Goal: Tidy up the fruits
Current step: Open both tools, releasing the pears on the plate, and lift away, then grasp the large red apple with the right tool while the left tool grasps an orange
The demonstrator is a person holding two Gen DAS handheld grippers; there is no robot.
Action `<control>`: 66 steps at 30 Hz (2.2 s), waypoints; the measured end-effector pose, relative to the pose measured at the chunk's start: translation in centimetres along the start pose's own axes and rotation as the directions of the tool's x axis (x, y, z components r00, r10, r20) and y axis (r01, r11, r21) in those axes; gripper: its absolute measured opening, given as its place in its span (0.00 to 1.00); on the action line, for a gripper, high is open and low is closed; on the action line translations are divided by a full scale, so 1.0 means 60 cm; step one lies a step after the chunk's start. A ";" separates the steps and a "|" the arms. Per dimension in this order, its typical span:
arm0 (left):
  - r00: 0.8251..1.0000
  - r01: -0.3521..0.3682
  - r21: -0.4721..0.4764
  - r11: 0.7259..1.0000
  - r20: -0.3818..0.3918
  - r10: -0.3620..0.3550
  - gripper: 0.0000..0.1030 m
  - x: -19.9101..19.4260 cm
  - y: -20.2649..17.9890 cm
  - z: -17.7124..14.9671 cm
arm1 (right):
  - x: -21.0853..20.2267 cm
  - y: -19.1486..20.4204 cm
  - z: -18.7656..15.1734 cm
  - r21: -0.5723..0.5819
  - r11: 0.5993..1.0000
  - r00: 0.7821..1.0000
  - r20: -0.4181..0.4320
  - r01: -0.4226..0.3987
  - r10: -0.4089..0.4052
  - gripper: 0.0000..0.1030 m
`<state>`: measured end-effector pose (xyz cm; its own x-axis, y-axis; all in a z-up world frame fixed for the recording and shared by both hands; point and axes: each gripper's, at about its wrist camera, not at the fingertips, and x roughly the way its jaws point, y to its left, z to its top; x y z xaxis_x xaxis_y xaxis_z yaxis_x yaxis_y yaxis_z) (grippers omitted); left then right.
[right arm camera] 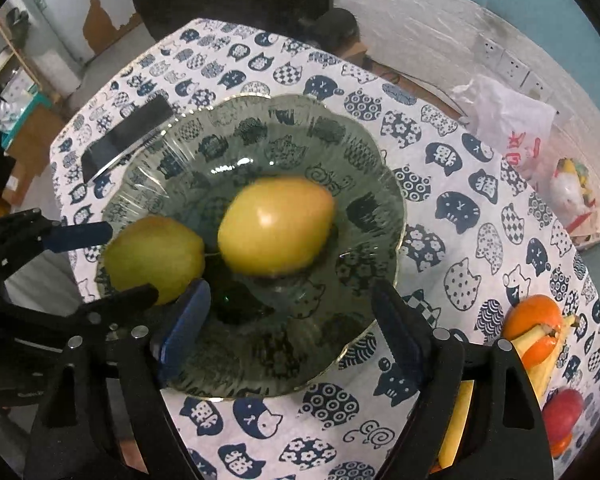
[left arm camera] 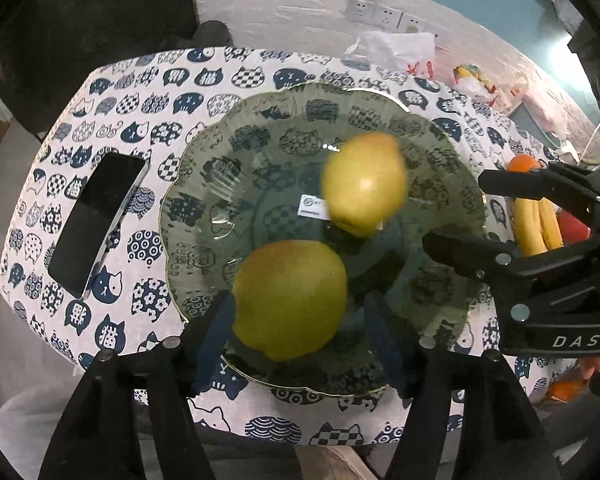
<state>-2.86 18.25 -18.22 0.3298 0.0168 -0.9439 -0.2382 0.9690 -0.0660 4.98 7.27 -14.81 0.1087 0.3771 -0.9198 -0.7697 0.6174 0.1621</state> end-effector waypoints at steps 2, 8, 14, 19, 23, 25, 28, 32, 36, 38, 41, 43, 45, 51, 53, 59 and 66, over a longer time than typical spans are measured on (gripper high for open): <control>1.000 -0.003 0.015 1.000 0.012 0.003 0.72 -0.008 -0.010 0.001 | -0.014 -0.002 -0.002 0.003 1.000 1.000 0.016 -0.004 0.004 0.81; 0.999 -0.009 0.044 0.999 0.036 0.007 0.77 -0.029 -0.043 0.008 | -0.063 -0.012 -0.015 0.004 1.000 0.997 0.069 0.014 -0.015 0.81; 0.999 0.013 0.073 0.997 0.052 -0.016 0.80 -0.050 -0.088 0.018 | -0.118 -0.043 -0.042 0.040 0.998 0.993 0.104 0.044 -0.048 0.82; 0.996 0.041 0.107 0.993 0.072 -0.049 0.85 -0.070 -0.132 0.023 | -0.161 -0.086 -0.071 0.099 0.993 0.990 0.118 0.065 -0.077 0.82; 0.995 0.072 0.129 0.989 0.066 -0.081 0.85 -0.079 -0.169 0.025 | -0.192 -0.125 -0.098 0.151 0.985 0.988 0.121 0.081 -0.100 0.82; 0.993 0.089 0.144 0.986 0.060 -0.098 0.85 -0.083 -0.191 0.025 | -0.208 -0.145 -0.115 0.176 0.980 0.985 0.125 0.094 -0.117 0.82; 0.993 0.089 0.187 0.978 0.059 -0.102 0.85 -0.088 -0.229 0.025 | -0.228 -0.177 -0.140 0.217 0.970 0.982 0.127 0.108 -0.137 0.82; 0.993 0.094 0.253 0.963 0.047 -0.110 0.85 -0.089 -0.281 0.021 | -0.251 -0.217 -0.178 0.274 0.953 0.978 0.129 0.126 -0.166 0.82; 0.994 0.099 0.315 0.944 0.022 -0.111 0.85 -0.083 -0.327 0.012 | -0.263 -0.245 -0.214 0.306 0.942 0.976 0.125 0.134 -0.179 0.82; 0.993 0.115 0.336 0.935 -0.003 -0.121 0.85 -0.078 -0.346 0.006 | -0.267 -0.257 -0.235 0.320 0.938 0.976 0.118 0.135 -0.180 0.82; 0.991 0.134 0.359 0.924 -0.038 -0.129 0.85 -0.070 -0.370 -0.006 | -0.269 -0.271 -0.261 0.338 0.931 0.977 0.108 0.137 -0.182 0.82; 0.990 0.144 0.373 0.917 -0.059 -0.131 0.85 -0.064 -0.381 -0.013 | -0.268 -0.277 -0.280 0.346 0.929 0.980 0.101 0.128 -0.172 0.82; 0.989 0.146 0.390 0.909 -0.072 -0.127 0.85 -0.059 -0.389 -0.021 | -0.265 -0.282 -0.296 0.355 0.927 0.982 0.093 0.119 -0.161 0.82; 0.988 0.146 0.421 0.895 -0.112 -0.108 0.85 -0.040 -0.398 -0.043 | -0.232 -0.275 -0.334 0.365 0.928 0.994 0.043 0.073 -0.096 0.83; 0.986 0.155 0.424 0.892 -0.128 -0.110 0.85 -0.032 -0.398 -0.050 | -0.214 -0.270 -0.343 0.361 0.931 0.997 0.014 0.061 -0.070 0.83; 0.986 0.139 0.452 0.881 -0.145 -0.082 0.85 -0.008 -0.398 -0.065 | -0.146 -0.249 -0.372 0.324 0.943 0.993 -0.109 0.072 -0.039 0.82; 0.982 0.148 0.436 0.888 -0.169 -0.081 0.85 0.008 -0.386 -0.065 | -0.107 -0.232 -0.375 0.298 0.953 0.989 -0.151 0.049 -0.004 0.83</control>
<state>-0.75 -5.17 -18.42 0.1891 -0.1033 -0.9765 0.2356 0.9702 -0.0570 0.83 -19.28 -19.18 0.0153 0.2662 -0.9638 -0.5413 0.8127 0.2159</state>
